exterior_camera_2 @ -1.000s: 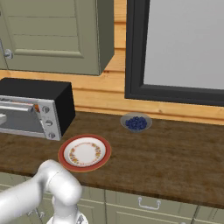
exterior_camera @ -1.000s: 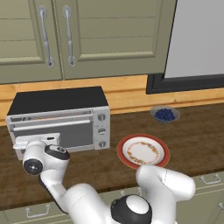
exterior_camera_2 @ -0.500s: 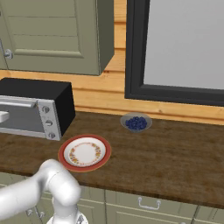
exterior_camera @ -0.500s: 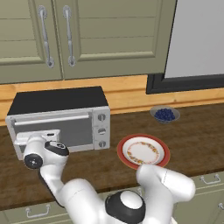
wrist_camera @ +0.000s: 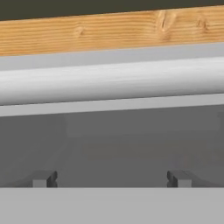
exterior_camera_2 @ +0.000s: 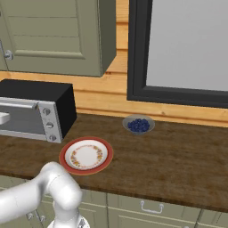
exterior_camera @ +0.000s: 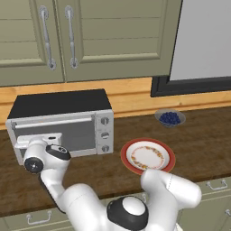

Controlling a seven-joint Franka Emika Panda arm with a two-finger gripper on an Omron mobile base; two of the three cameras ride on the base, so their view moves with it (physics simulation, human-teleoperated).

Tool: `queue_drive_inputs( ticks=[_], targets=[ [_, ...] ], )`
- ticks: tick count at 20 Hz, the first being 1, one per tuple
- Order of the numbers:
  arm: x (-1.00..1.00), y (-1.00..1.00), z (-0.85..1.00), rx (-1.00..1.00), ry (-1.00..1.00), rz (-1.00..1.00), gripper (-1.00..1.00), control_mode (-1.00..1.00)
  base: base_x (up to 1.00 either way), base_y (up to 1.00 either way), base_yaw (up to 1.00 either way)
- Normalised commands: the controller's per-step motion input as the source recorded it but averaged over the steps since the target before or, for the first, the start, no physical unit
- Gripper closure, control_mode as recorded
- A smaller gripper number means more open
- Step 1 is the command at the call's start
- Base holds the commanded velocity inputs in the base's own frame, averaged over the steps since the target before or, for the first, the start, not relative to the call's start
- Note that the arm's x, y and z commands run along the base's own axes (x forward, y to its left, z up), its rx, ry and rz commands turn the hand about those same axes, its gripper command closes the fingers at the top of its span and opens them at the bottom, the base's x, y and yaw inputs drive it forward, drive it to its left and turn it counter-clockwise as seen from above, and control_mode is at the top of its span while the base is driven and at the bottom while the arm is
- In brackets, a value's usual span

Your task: Pick up the kebab skewer and baguette bread, and place them inside the toaster oven. Close the toaster oven door and start by setting the timer.

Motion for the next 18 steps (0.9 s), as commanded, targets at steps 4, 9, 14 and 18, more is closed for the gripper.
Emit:
queue_drive_inputs(
  ticks=[4,9,14,18],
  targets=[
    [0.18,0.00,0.00,0.00,0.00,0.00,-1.00,-1.00,0.00,0.00,0.00],
    [0.26,0.00,0.00,0.00,0.00,0.00,-1.00,-1.00,0.00,0.00,0.00],
    [0.15,-0.02,0.00,0.00,0.00,0.00,-1.00,-1.00,0.00,0.00,0.00],
    [-0.23,-0.54,0.01,0.00,-0.03,0.04,-1.00,-1.00,0.00,0.00,0.00]
  ],
)
